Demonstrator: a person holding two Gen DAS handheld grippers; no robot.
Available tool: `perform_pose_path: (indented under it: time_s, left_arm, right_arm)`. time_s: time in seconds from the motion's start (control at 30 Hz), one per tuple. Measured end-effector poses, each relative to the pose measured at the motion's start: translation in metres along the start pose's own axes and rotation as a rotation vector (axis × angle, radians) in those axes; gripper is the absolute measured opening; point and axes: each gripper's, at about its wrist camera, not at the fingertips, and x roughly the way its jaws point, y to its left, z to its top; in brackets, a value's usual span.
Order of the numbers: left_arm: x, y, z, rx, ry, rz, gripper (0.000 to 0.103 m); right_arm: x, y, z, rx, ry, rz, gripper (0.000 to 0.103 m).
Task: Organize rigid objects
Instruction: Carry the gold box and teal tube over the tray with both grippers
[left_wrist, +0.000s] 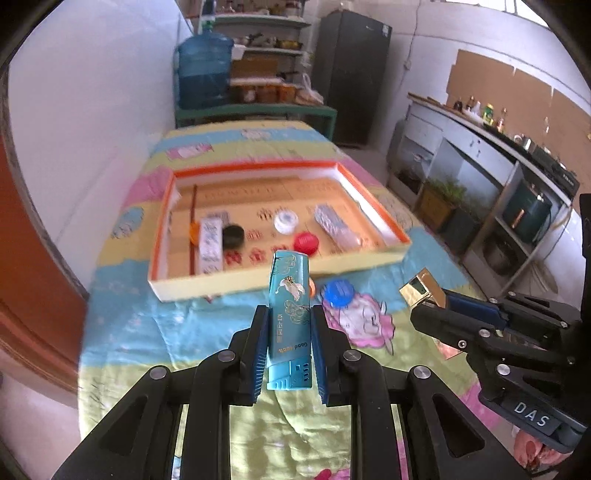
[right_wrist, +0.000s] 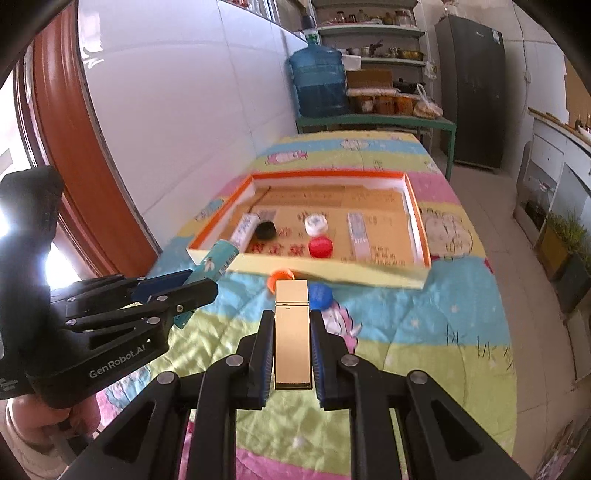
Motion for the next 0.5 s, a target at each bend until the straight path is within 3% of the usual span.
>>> perform_pose_path:
  time_s: [0.5]
  left_arm:
    - [-0.028, 0.016, 0.066, -0.021, -0.096, -0.007, 0.022]
  right_arm:
    - [-0.010, 0.000, 0.054, -0.032, -0.068, -0.051, 0.018]
